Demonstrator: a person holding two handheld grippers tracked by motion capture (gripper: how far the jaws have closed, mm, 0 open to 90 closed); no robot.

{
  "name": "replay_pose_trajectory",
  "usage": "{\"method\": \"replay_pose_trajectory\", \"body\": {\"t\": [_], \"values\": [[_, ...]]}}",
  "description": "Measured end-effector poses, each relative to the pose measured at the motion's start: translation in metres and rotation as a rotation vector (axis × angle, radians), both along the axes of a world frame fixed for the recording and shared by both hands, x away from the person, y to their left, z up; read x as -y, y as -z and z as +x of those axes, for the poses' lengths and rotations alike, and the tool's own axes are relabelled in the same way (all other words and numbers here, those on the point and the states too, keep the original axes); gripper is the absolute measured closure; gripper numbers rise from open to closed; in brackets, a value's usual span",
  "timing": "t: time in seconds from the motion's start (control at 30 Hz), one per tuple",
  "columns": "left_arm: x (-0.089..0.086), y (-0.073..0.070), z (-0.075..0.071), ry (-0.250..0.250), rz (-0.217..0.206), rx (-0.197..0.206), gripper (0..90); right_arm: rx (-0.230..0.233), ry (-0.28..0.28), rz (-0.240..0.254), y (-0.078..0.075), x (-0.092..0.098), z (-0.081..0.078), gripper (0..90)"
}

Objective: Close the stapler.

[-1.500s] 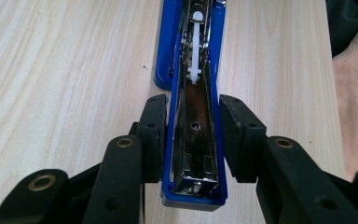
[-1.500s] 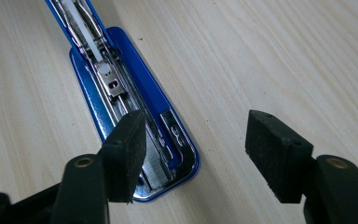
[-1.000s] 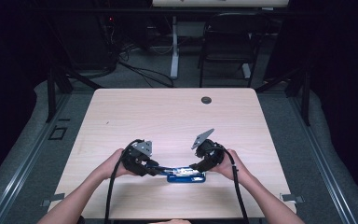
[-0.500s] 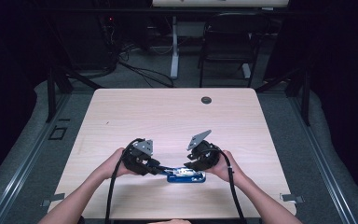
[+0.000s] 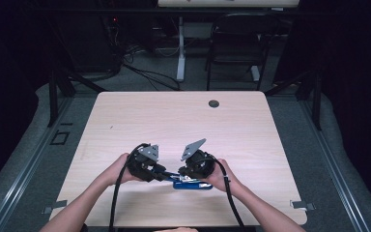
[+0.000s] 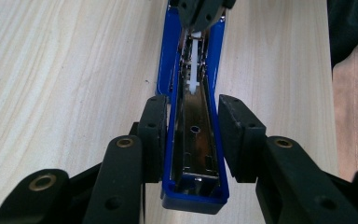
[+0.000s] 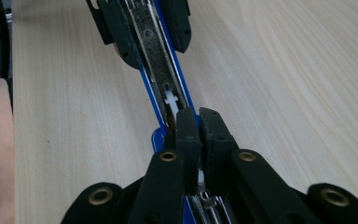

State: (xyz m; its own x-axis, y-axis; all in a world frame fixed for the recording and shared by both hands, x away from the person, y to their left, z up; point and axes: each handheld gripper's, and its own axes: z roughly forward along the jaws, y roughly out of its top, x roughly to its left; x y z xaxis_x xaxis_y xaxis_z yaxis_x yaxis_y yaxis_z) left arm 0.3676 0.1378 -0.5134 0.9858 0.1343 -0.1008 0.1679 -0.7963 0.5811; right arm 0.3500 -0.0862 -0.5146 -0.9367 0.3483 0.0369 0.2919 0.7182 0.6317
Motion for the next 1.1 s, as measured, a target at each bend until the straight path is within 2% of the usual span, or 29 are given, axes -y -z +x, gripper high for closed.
{"method": "replay_pose_trajectory", "body": {"t": [0.17, 0.2, 0.23, 0.27, 0.3, 0.37, 0.43, 0.77, 0.93, 1.1], "values": [[0.0, -0.001, 0.0, -0.003, 0.003, 0.004, 63.7, -0.005, -0.017, -0.013, 0.007, -0.009, -0.001, 88.6], [0.0, -0.001, -0.001, -0.007, 0.014, 0.013, 63.6, -0.005, -0.016, -0.016, 0.008, -0.01, -0.002, 88.6], [0.0, 0.0, 0.0, -0.005, -0.002, 0.0, 63.5, -0.011, -0.02, -0.019, 0.01, -0.011, -0.002, 88.6], [0.0, 0.0, 0.0, -0.007, -0.001, 0.0, 63.2, -0.011, -0.02, -0.022, 0.012, -0.011, -0.002, 88.5], [0.0, -0.002, -0.001, -0.013, 0.024, 0.016, 62.9, -0.014, -0.016, -0.031, 0.012, -0.011, -0.002, 88.6], [-0.001, -0.001, -0.001, -0.01, 0.011, 0.003, 62.5, -0.018, -0.017, -0.036, 0.014, -0.012, -0.002, 88.5], [-0.003, -0.001, -0.002, -0.019, 0.02, 0.015, 62.0, -0.02, -0.018, -0.039, 0.015, -0.012, -0.002, 88.5], [-0.006, -0.003, -0.003, -0.038, 0.038, 0.006, 61.4, -0.011, -0.027, -0.039, 0.017, -0.015, -0.005, 88.5], [-0.012, -0.005, -0.002, -0.046, 0.042, -0.02, 61.3, -0.013, -0.025, -0.03, 0.016, -0.014, -0.005, 88.7], [-0.006, -0.006, -0.005, -0.034, 0.025, 0.004, 67.3, -0.004, -0.025, -0.009, 0.012, -0.013, -0.006, 89.0]]}}
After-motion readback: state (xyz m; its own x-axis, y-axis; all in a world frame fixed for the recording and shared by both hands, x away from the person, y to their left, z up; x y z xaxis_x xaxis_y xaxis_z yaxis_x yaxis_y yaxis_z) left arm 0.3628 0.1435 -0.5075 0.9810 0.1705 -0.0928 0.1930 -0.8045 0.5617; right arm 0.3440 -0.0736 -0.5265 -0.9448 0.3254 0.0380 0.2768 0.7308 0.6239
